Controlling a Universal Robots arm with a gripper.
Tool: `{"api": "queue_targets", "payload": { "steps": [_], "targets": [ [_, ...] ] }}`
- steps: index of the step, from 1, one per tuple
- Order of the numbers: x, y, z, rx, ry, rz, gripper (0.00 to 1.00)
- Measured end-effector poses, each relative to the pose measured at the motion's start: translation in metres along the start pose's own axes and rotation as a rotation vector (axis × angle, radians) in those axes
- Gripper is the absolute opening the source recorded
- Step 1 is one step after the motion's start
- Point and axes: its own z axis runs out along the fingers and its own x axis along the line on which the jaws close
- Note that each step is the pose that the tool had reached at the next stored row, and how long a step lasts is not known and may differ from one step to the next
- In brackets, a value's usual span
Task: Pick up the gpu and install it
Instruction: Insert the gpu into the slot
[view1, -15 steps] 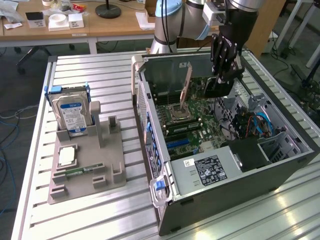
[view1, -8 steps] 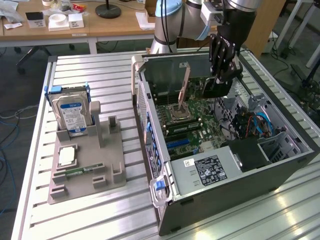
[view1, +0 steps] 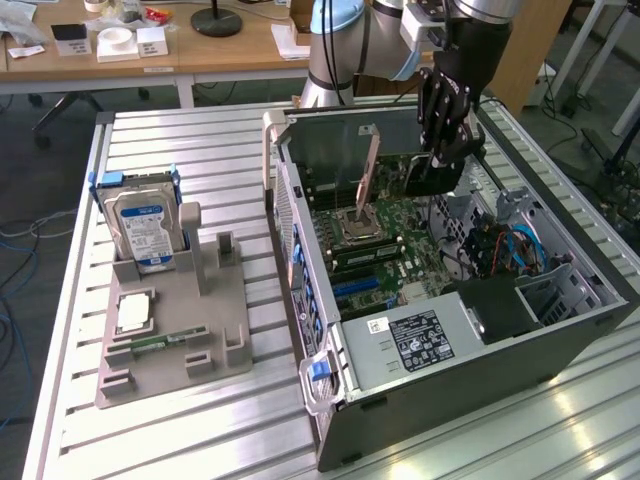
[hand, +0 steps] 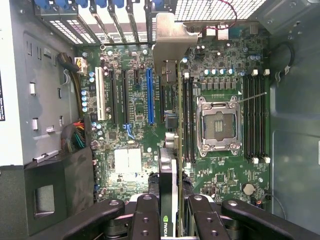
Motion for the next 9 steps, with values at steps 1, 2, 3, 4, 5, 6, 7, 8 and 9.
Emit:
{"api": "queue_targets", "payload": {
  "steps": [1, 2, 3, 4, 5, 6, 7, 8, 9],
  "targets": [
    [0.0000, 0.0000, 0.0000, 0.0000, 0.0000, 0.000, 0.27],
    [0.0000, 0.0000, 0.0000, 0.0000, 0.0001, 0.000, 0.27],
    [0.0000, 0.0000, 0.0000, 0.0000, 0.0000, 0.000, 0.27],
    [0.0000, 0.0000, 0.0000, 0.0000, 0.0000, 0.000, 0.27],
    [0.0000, 0.0000, 0.0000, 0.0000, 0.0000, 0.000, 0.27],
    [0.0000, 0.0000, 0.0000, 0.0000, 0.0001, 0.000, 0.27],
    [0.0000, 0.0000, 0.0000, 0.0000, 0.0000, 0.000, 0.27],
    [0.0000, 0.0000, 0.0000, 0.0000, 0.0001, 0.000, 0.27],
    [0.0000, 0.0000, 0.0000, 0.0000, 0.0000, 0.000, 0.27]
  ]
}}
